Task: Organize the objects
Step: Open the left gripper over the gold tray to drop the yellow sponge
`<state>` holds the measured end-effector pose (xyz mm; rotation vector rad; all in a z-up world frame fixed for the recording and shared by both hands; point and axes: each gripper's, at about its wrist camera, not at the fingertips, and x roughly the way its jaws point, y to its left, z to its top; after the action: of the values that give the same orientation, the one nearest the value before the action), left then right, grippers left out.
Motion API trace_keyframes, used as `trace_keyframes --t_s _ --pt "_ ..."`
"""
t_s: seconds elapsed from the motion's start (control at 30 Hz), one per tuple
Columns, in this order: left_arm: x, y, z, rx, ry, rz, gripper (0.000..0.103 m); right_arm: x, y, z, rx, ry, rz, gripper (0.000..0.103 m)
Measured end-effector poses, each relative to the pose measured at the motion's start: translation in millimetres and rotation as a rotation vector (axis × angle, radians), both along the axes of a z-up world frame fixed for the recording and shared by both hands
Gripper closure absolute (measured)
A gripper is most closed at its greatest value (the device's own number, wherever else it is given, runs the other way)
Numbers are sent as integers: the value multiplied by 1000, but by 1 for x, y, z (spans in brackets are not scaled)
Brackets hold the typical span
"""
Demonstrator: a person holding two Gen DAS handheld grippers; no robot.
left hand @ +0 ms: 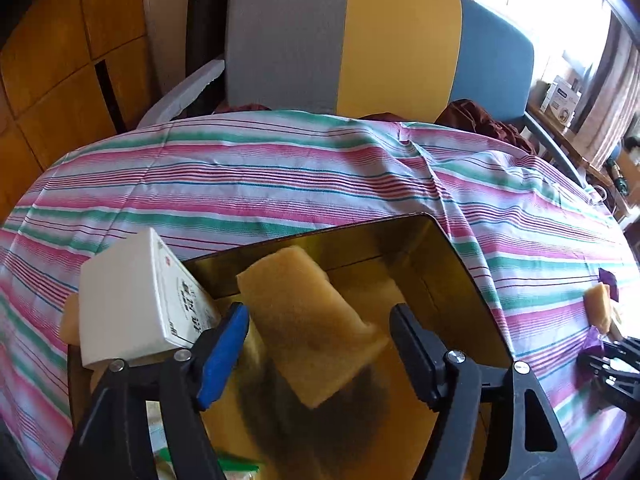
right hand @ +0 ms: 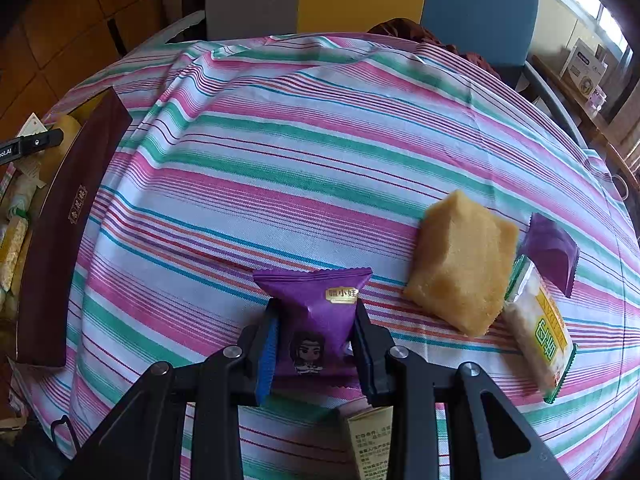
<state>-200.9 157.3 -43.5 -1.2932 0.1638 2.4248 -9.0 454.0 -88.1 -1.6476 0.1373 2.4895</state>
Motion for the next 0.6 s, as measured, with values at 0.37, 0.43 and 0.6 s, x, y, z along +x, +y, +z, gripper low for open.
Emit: trace_keyframes --t_s 0.37,0.43,0.6 --pt "78 -24 44 29 108 -8 29 0 -4 1 28 5 18 70" --pt "95 -30 49 36 123 -5 29 0 -5 1 31 7 19 70" --pt "126 -45 54 43 134 24 29 0 -4 1 29 10 15 70"
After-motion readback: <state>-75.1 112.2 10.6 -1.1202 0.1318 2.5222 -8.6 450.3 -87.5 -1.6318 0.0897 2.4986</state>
